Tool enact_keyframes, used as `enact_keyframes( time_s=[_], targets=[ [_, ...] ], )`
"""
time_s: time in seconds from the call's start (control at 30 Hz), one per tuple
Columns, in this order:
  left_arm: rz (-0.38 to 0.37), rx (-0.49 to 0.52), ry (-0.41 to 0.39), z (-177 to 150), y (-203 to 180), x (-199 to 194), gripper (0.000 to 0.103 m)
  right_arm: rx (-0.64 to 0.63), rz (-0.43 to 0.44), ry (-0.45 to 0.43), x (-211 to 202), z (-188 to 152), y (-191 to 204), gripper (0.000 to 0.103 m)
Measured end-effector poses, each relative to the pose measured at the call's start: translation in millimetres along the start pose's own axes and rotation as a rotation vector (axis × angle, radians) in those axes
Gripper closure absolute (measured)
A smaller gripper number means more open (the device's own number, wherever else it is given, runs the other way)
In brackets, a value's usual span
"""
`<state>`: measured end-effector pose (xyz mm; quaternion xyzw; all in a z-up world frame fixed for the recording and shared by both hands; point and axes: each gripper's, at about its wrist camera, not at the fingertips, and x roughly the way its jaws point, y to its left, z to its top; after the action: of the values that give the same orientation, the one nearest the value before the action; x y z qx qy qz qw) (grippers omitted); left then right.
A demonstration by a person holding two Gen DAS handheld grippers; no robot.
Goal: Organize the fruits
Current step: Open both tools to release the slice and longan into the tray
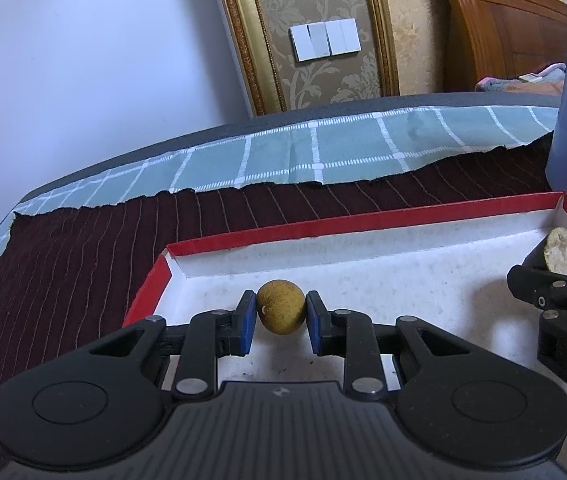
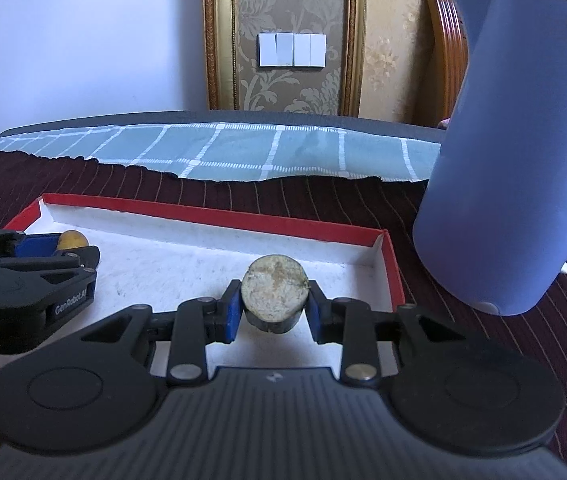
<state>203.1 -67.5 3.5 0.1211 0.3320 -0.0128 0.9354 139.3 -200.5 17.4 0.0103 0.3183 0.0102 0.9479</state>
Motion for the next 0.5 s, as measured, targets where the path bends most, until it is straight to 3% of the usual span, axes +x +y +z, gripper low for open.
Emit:
enact_keyframes(
  time_s=[0.1,0.2,0.27,0.33,0.4,0.5],
  targets=[
    [-0.008,-0.006,0.009,0.3,0.8,1.4,0.077,0.001,-0.001,0.0,0.6,0.1,0.5,0.072],
    [-0.011,-0.014,0.013,1.1,1.6,1.4,0.076,0.02,0.005,-0.012,-1.2,-0.1,-2.0,0.05],
    [-0.01,-0.013,0.01,1.6,1.5,0.9,0.068,0.025,0.003,-0.018,-3.0,0.4,-3.1,0.05],
    [-0.002,-0.016,0.002,1.8,1.8,-0.8,0.043,0.024,0.003,-0.02,-4.3,0.7,-3.4,0.05],
    [0.015,-0.012,-0.025,1.7,1.6,-4.9,0.028,0.024,0.001,-0.022,-5.1,0.1,-3.3,0.046],
    [0.022,-0.005,-0.041,2.1,1.2,-11.1,0.027,0.032,-0.01,-0.036,-7.8,-1.8,-4.0,0.032]
  ],
)
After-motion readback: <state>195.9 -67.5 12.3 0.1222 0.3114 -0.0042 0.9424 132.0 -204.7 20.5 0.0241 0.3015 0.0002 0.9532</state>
